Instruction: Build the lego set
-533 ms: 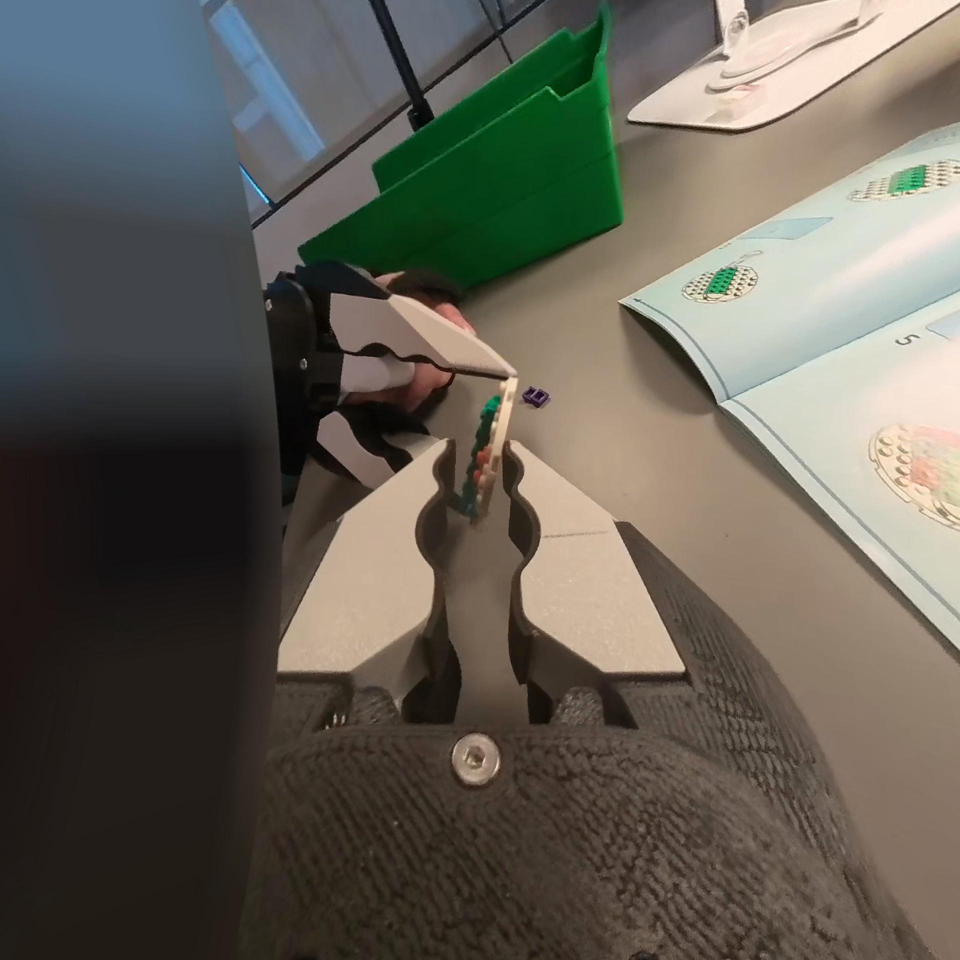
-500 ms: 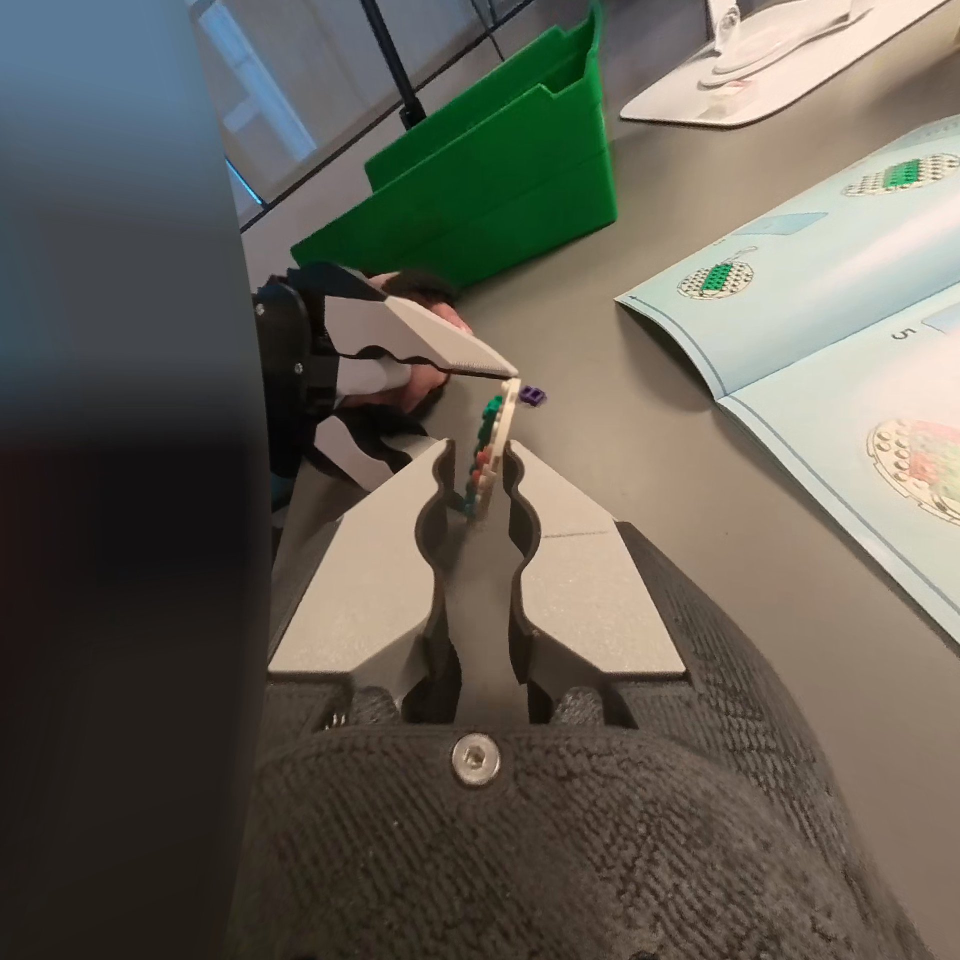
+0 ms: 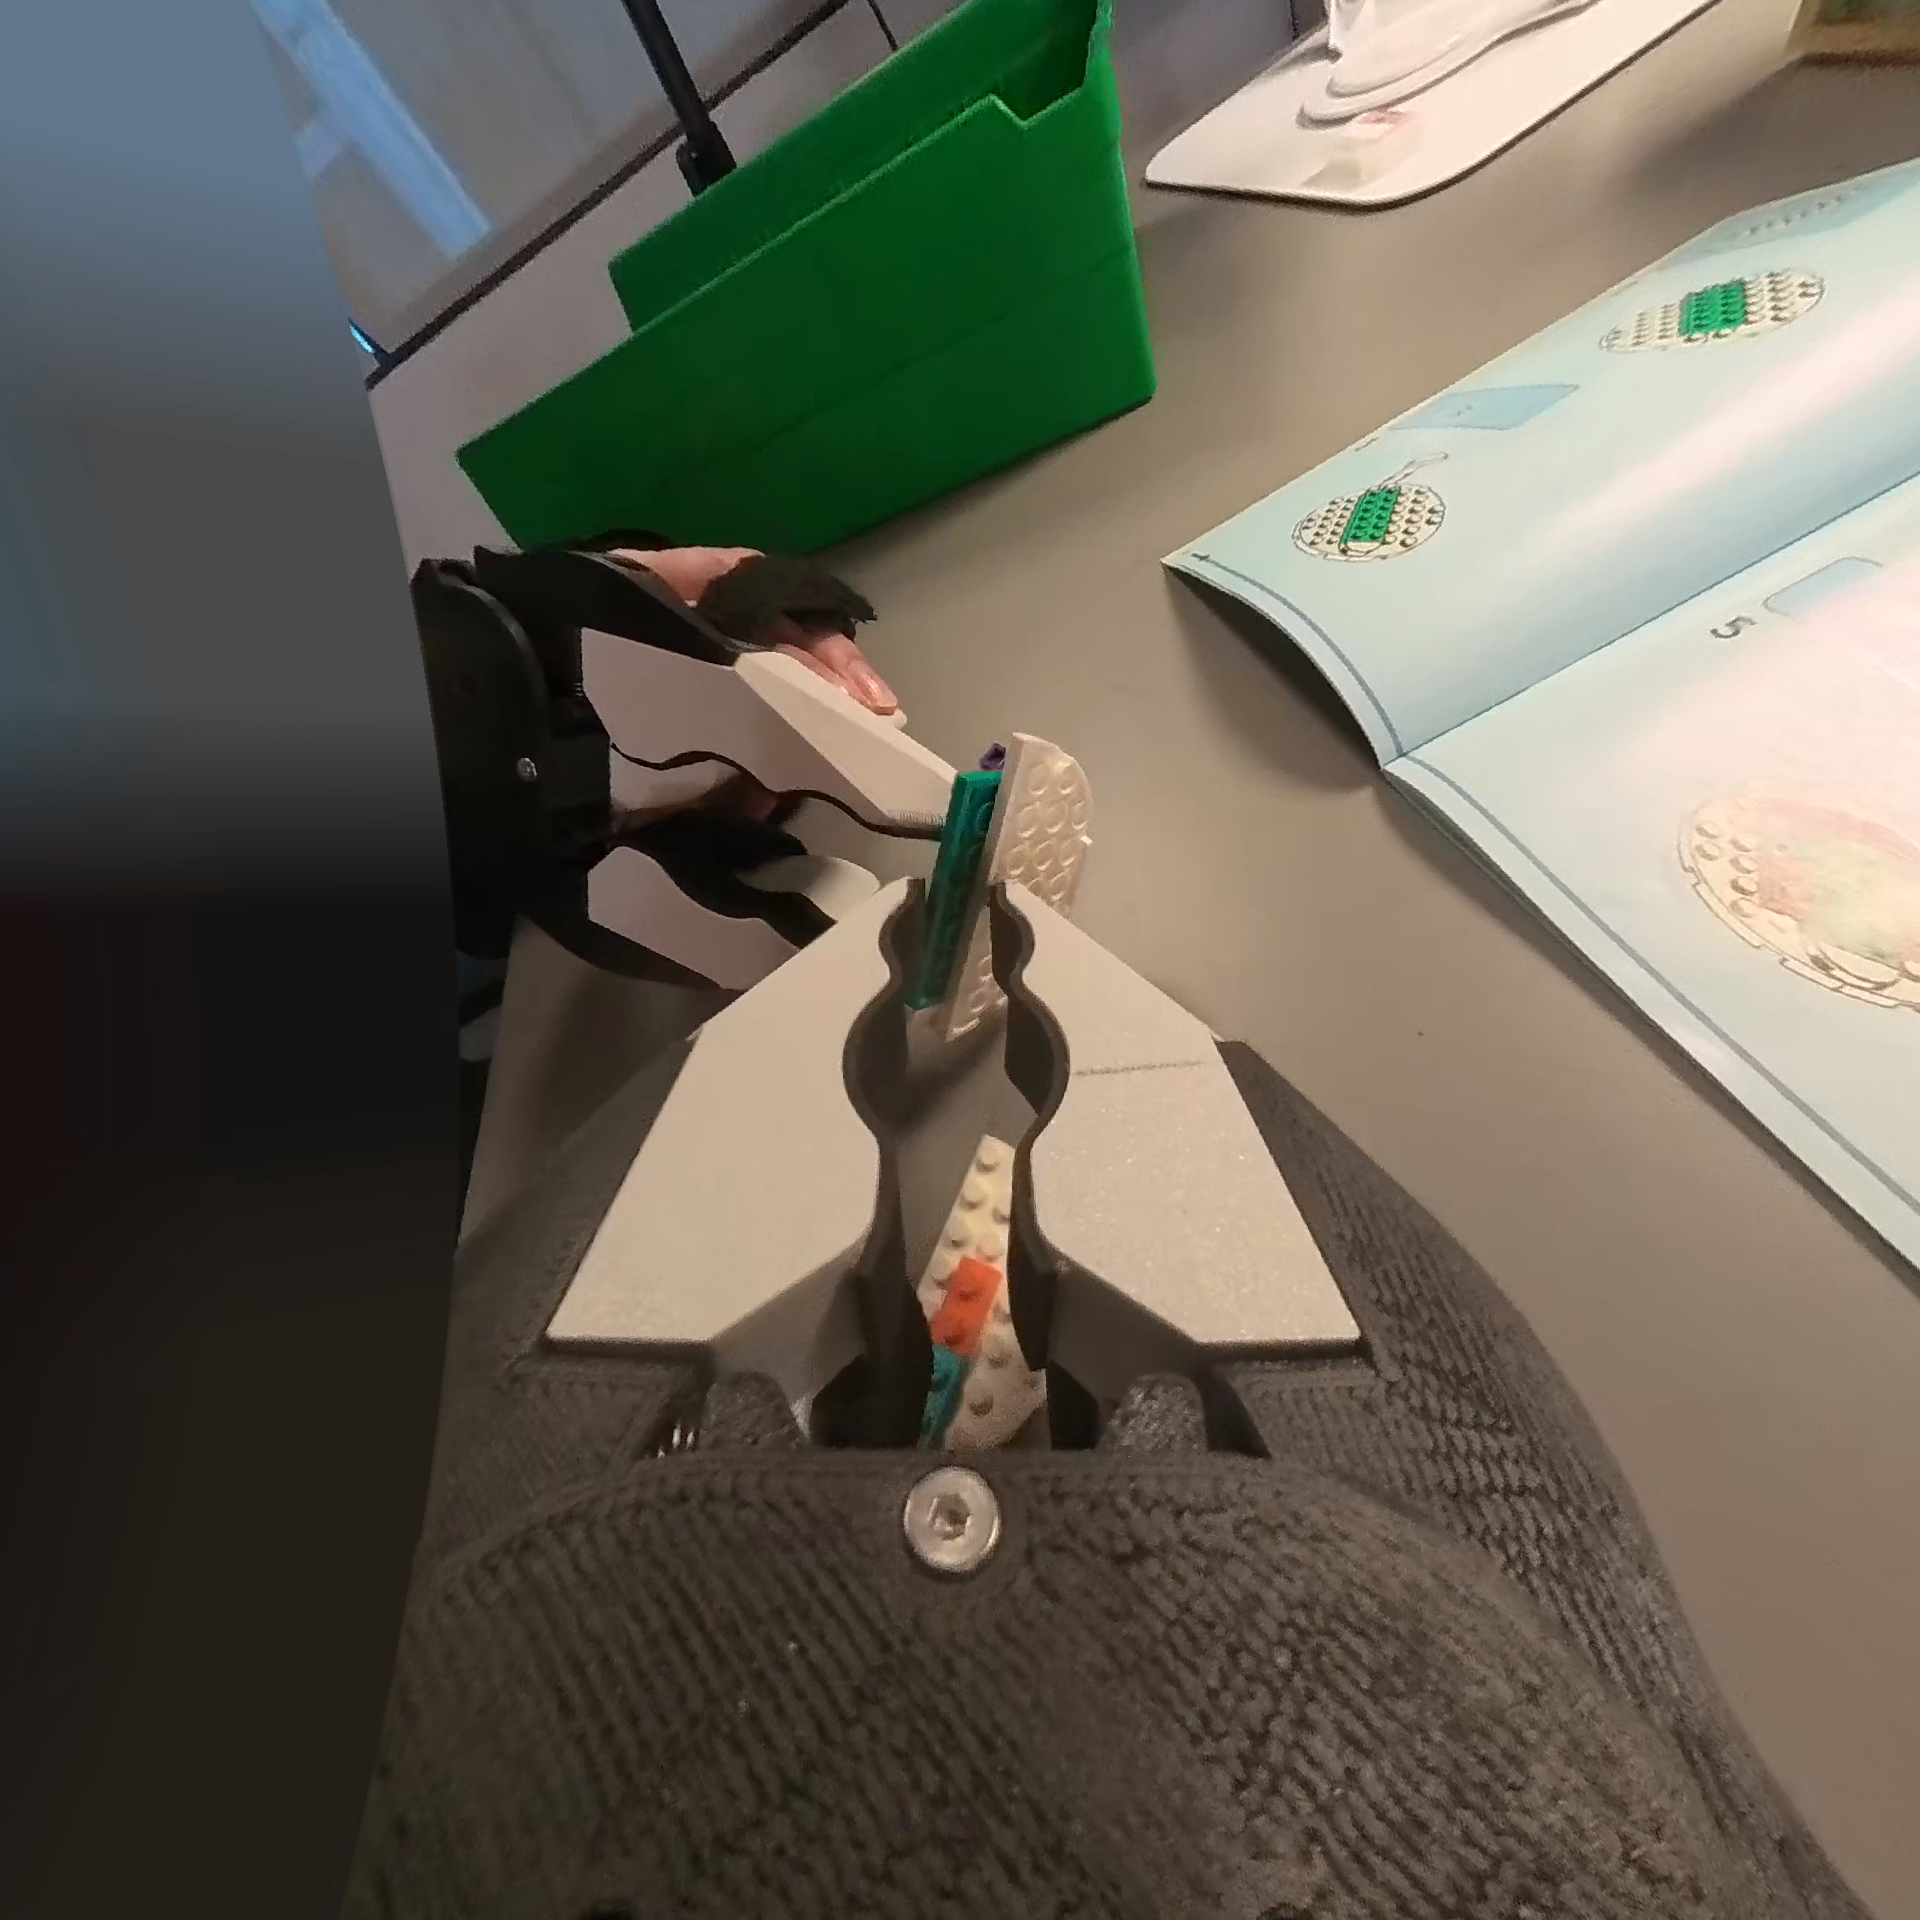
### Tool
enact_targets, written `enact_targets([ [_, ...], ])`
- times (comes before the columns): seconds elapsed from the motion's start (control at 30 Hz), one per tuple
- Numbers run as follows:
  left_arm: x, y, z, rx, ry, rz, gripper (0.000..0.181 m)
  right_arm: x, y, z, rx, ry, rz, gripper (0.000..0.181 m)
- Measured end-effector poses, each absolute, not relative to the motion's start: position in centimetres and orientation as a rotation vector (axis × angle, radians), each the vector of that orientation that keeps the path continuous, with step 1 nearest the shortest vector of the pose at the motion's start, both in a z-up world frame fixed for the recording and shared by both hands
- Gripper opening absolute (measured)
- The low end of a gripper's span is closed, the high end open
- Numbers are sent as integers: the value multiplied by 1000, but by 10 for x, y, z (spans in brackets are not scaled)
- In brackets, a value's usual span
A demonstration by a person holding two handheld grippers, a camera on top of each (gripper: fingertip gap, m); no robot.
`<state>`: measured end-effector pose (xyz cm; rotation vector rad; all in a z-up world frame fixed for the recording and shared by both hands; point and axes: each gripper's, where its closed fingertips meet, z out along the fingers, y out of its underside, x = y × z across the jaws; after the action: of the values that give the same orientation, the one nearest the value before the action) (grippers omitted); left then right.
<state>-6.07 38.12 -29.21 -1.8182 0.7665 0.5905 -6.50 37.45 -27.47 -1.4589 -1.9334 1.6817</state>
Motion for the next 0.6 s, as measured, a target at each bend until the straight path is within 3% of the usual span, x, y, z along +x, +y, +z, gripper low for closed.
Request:
enact_targets([
  [0.4,-63,388,-298,-1877,767,672,31,-67,380,-282,-1442,-1956,1469,16],
  [0.6,-61,387,-292,-1850,742,636,30,-66,382,-279,-1362,-1984,1468,9],
])
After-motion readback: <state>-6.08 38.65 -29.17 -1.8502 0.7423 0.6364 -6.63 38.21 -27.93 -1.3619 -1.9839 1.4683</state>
